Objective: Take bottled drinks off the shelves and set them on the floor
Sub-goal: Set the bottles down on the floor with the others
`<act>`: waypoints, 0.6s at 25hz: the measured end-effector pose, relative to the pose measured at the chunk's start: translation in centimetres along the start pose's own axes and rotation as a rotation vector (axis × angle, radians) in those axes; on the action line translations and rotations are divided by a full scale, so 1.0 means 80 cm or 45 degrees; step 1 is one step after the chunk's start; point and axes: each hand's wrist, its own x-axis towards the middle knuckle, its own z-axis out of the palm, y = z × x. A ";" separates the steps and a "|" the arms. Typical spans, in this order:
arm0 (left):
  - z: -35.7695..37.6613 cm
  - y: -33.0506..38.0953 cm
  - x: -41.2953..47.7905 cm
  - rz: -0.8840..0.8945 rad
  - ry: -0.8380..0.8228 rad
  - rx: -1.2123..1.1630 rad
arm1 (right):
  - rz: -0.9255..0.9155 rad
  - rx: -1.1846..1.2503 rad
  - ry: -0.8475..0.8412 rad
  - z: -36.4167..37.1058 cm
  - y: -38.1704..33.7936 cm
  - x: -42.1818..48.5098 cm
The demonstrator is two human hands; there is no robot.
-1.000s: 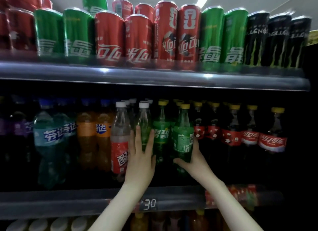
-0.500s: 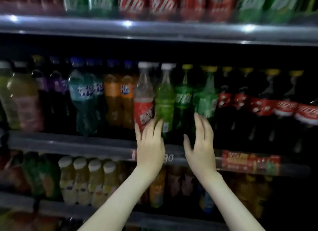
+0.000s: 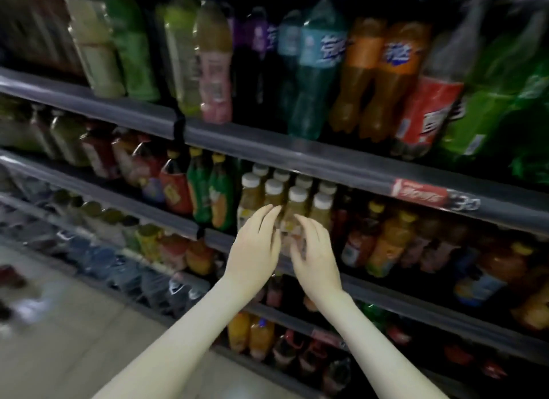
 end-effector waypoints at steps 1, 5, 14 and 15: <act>-0.015 -0.026 -0.011 -0.041 -0.057 0.003 | 0.074 0.030 -0.069 0.029 -0.017 -0.004; -0.040 -0.089 -0.032 -0.081 -0.245 0.023 | 0.231 0.051 -0.147 0.097 -0.054 -0.014; 0.011 -0.108 -0.027 -0.103 -0.560 0.051 | 0.365 -0.053 -0.249 0.113 -0.008 -0.020; 0.013 -0.113 -0.029 -0.132 -0.581 0.063 | 0.374 -0.041 -0.263 0.117 -0.001 -0.018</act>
